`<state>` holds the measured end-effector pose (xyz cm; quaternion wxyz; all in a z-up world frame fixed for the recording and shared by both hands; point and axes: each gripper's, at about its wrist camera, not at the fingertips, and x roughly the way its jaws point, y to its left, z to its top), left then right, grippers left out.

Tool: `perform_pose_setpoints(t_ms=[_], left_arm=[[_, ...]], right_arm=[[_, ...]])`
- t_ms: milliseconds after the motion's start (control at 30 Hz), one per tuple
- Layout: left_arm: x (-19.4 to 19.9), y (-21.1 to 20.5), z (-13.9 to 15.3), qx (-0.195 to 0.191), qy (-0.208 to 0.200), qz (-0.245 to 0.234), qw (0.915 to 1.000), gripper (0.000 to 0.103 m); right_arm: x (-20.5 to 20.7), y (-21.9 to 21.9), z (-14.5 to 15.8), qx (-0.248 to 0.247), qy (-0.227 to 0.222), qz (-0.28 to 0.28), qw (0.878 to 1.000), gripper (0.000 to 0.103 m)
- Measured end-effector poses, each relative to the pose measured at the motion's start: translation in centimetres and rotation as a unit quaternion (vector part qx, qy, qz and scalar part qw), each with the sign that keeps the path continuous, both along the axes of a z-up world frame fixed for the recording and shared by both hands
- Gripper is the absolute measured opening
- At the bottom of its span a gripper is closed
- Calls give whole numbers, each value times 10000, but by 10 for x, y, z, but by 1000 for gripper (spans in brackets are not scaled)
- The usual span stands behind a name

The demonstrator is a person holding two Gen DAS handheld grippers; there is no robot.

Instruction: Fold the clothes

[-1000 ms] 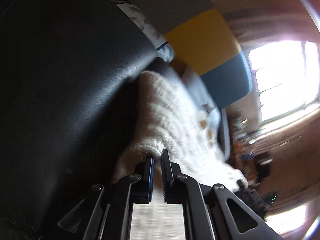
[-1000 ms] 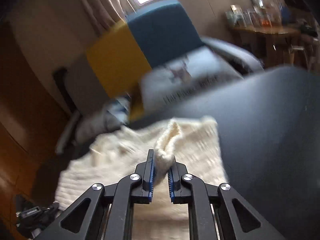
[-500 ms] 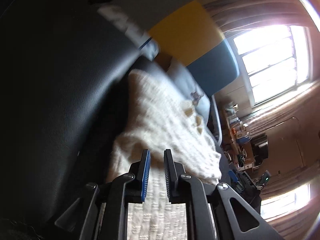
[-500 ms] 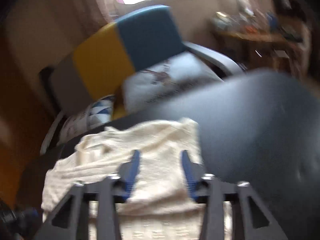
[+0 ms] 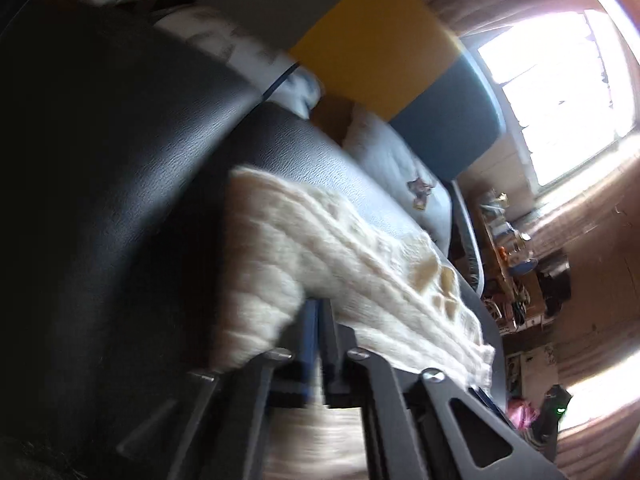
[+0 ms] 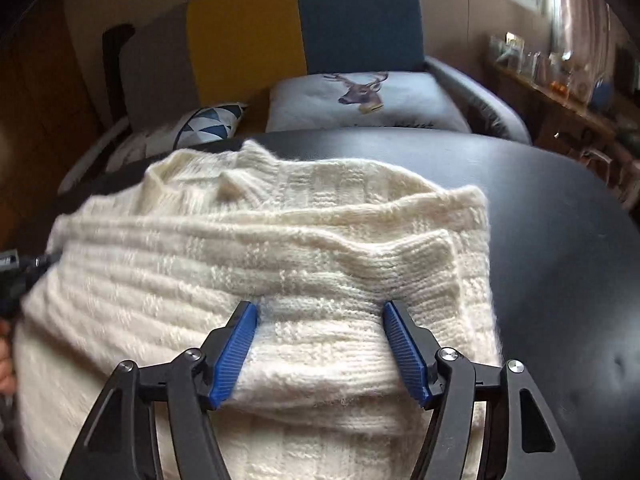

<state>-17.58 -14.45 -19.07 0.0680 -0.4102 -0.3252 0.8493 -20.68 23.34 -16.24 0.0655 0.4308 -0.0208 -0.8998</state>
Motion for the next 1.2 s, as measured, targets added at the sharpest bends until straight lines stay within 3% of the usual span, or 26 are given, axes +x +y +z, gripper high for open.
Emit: perform_pose_setpoints(t_ms=[67, 167, 233, 333, 400, 500, 600, 767, 867, 1000, 1200], left_arm=[[-4, 7, 3, -238, 55, -130, 9996, 2], [-7, 8, 12, -293, -89, -234, 9993, 1], [0, 7, 25, -278, 15, -229, 9994, 16], [2, 5, 40, -577, 232, -264, 9977, 17], [-8, 5, 40, -759, 148, -256, 9967, 17], [-26, -3, 22, -695, -194, 0, 9974, 16], [-29, -5, 11, -664, -171, -11, 9976, 17], [-24, -6, 5, -655, -79, -76, 9978, 17], [-17, -11, 19, -519, -278, -35, 9983, 16], [18, -9, 38, -552, -157, -230, 9981, 17], [109, -21, 35, -286, -249, -609, 9974, 19]], right_arm=[[2, 6, 0, -75, -14, 5, 10000, 67], [-4, 5, 3, -39, -146, 3, 9999, 70], [-8, 4, 11, -121, -201, 14, 9997, 72], [-13, 1, 32, -284, 72, 57, 9996, 78], [-19, -2, 35, -240, 108, 104, 9996, 79], [-32, -7, 24, -146, -24, 155, 9998, 79], [-41, -3, 1, 194, -319, -17, 9993, 81], [-30, -1, -4, 312, -88, 36, 9995, 82], [-26, 9, 7, 33, -210, 73, 9997, 83], [9, 33, 25, -736, -200, 171, 9969, 95], [107, 99, 21, -2187, -661, -3, 9735, 96]])
